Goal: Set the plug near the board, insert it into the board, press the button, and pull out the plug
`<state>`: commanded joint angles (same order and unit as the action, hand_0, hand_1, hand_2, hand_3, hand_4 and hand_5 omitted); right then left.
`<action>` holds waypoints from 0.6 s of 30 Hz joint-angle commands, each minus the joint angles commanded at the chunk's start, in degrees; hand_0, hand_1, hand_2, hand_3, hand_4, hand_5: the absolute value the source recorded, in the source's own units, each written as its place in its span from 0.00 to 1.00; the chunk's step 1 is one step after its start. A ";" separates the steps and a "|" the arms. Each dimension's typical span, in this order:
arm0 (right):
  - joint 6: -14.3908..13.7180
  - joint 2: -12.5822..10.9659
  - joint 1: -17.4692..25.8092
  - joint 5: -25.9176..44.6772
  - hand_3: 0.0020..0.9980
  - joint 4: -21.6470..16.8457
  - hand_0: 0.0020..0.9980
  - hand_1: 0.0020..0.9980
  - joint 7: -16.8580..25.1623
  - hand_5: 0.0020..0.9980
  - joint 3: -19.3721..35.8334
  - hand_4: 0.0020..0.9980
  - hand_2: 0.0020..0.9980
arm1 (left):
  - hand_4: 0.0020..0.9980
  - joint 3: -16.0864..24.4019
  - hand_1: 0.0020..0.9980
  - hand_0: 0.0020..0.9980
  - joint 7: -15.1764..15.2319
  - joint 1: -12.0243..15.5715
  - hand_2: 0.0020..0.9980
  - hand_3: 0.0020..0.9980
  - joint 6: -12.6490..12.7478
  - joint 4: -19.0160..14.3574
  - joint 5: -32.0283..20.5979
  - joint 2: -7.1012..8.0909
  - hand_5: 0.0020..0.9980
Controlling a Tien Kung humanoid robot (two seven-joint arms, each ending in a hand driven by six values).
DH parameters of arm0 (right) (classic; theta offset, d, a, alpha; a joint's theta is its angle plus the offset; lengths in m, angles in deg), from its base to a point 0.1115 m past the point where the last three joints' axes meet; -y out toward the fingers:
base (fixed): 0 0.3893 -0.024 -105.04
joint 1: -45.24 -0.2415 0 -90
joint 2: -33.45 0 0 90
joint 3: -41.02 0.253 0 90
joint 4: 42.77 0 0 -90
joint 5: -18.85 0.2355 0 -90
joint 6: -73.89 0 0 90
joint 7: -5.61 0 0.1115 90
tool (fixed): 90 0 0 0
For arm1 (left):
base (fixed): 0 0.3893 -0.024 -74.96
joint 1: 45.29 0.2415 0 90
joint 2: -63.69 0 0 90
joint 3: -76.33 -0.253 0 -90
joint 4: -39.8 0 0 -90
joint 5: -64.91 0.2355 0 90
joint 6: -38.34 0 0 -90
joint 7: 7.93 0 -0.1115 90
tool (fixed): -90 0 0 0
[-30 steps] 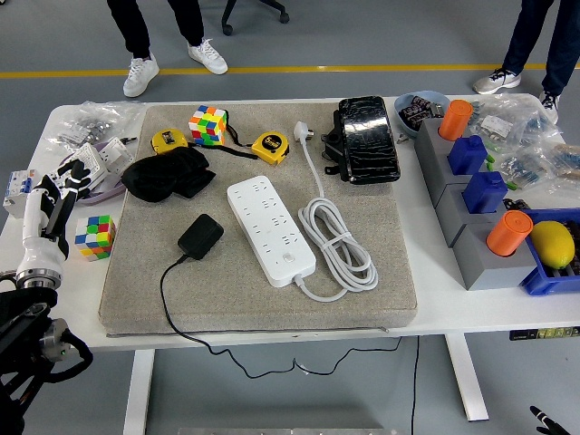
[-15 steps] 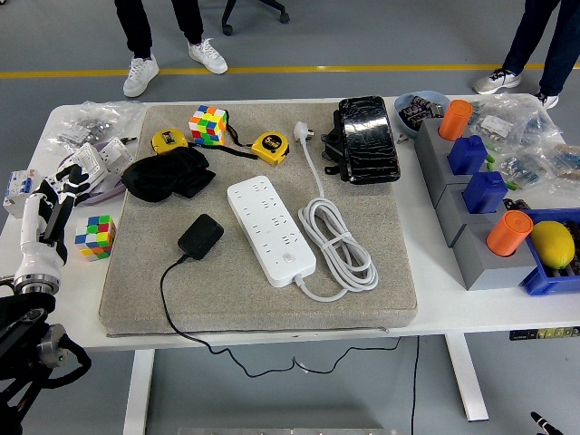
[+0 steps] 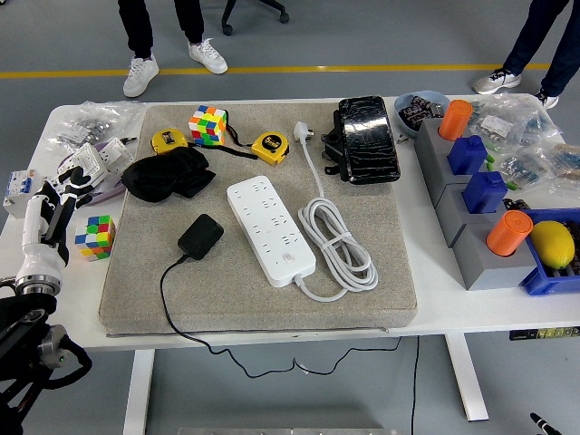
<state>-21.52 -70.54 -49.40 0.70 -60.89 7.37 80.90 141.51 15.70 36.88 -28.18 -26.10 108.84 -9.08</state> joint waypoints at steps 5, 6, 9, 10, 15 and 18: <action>0.01 -0.01 0.06 -0.01 0.55 -0.04 0.57 0.64 -0.01 0.54 0.05 0.96 0.62 | 0.93 -0.19 0.69 0.66 -0.31 -0.07 0.71 0.72 -0.04 -0.05 0.15 0.05 0.71; 0.01 -0.01 0.08 0.01 0.55 -0.03 0.57 0.64 -0.03 0.54 0.03 0.96 0.62 | 0.93 -0.24 0.69 0.66 -0.33 -0.03 0.71 0.72 -0.05 -0.06 0.08 0.06 0.71; 0.05 0.05 0.32 0.09 0.55 0.00 0.57 0.64 -0.09 0.54 -0.15 0.96 0.62 | 0.93 -0.39 0.69 0.66 -0.76 0.15 0.71 0.72 -0.13 -0.07 0.15 0.12 0.71; 0.06 0.06 0.38 0.11 0.55 0.01 0.57 0.64 -0.10 0.54 -0.19 0.96 0.62 | 0.93 -0.42 0.69 0.65 -0.83 0.19 0.71 0.72 -0.13 -0.07 0.16 0.12 0.71; 0.05 0.13 0.58 0.22 0.55 0.11 0.57 0.64 -0.09 0.54 -0.28 0.96 0.62 | 0.93 -0.51 0.69 0.65 -1.37 0.28 0.71 0.72 -0.23 -0.15 0.39 0.19 0.71; 0.04 0.14 0.61 0.24 0.55 0.11 0.57 0.64 -0.09 0.54 -0.11 0.96 0.62 | 0.93 -0.68 0.69 0.65 -1.60 0.29 0.71 0.72 -0.28 -0.17 0.45 0.18 0.71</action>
<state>-21.47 -70.40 -48.79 0.94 -60.77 7.28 80.80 140.84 14.10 37.18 -28.47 -26.27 109.29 -8.90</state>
